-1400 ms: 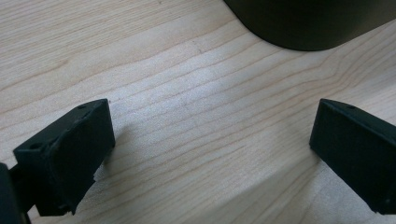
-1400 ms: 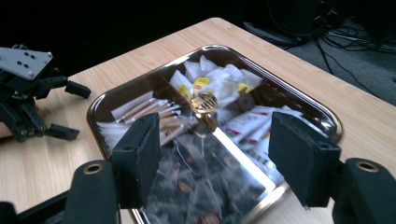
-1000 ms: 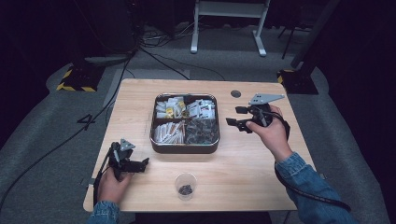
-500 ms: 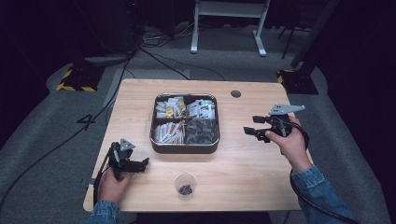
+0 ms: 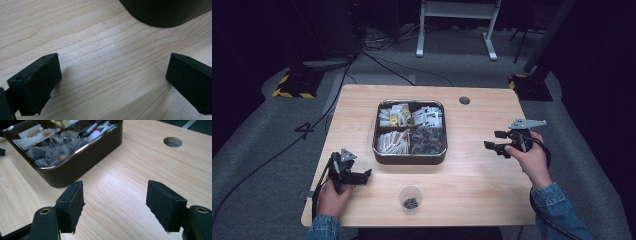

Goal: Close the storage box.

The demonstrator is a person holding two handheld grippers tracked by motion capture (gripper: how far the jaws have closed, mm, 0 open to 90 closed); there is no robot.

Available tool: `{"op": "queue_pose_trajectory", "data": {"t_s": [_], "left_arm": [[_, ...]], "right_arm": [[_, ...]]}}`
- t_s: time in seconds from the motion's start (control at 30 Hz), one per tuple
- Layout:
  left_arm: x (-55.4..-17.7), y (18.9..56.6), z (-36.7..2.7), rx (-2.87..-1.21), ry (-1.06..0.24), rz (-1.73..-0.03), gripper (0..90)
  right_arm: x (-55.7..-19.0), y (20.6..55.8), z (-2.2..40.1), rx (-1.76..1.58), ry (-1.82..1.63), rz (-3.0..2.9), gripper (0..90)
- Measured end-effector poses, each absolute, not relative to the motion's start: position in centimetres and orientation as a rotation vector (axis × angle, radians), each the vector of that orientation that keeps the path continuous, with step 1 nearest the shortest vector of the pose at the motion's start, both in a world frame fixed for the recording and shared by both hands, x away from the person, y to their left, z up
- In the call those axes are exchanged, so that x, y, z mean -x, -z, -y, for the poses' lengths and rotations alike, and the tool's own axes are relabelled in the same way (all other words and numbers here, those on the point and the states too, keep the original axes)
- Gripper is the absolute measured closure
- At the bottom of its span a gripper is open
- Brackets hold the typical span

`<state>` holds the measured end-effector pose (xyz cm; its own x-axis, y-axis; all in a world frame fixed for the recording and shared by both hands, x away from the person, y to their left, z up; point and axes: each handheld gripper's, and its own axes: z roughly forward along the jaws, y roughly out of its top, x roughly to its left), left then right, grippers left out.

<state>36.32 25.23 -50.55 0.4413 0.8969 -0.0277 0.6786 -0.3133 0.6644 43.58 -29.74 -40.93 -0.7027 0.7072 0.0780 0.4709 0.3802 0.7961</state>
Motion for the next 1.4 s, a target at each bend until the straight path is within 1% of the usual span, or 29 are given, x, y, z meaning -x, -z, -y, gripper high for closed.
{"op": "queue_pose_trajectory", "data": {"t_s": [0.1, 0.23, 0.43, 0.63, 0.93, 1.1, 1.17, 1.3, 1.33, 1.4], "left_arm": [[-36.3, 50.6, -25.2, -2.09, -0.468, -1.316, 0.3], [-36.3, 50.6, -25.2, -2.09, -0.465, -1.318, 0.3], [-36.3, 50.6, -25.2, -2.09, -0.464, -1.318, 0.3], [-36.4, 50.6, -25.2, -2.091, -0.464, -1.314, 0.4], [-36.4, 50.6, -25.2, -2.092, -0.464, -1.313, 0.3], [-36.4, 50.6, -25.2, -2.092, -0.463, -1.313, 0.3], [-36.4, 50.6, -25.2, -2.093, -0.464, -1.313, 0.3], [-36.4, 50.6, -25.2, -2.093, -0.464, -1.313, 0.3], [-36.4, 50.6, -25.2, -2.093, -0.464, -1.313, 0.3], [-36.4, 50.6, -25.2, -2.092, -0.464, -1.313, 0.3]], "right_arm": [[-43.7, 41.5, 30.1, -1.048, -1.219, -2.371, 30.7], [-43.9, 43.4, 31.2, -1.087, -1.186, -2.365, 30.5], [-43.9, 44.7, 32.4, -1.117, -1.176, -2.341, 30.2], [-44.1, 47.0, 33.9, -1.152, -1.158, -2.316, 29.8], [-43.8, 48.5, 34.7, -1.167, -1.142, -2.313, 28.9], [-43.6, 49.8, 35.0, -1.148, -1.076, -2.335, 27.5], [-43.6, 50.1, 35.1, -1.145, -1.062, -2.337, 26.0], [-43.4, 50.3, 34.8, -1.115, -1.029, -2.332, 17.8], [-43.4, 50.3, 34.8, -1.115, -1.029, -2.332, 17.8], [-43.4, 50.4, 34.6, -1.15, -1.005, -2.321, 11.9]]}}
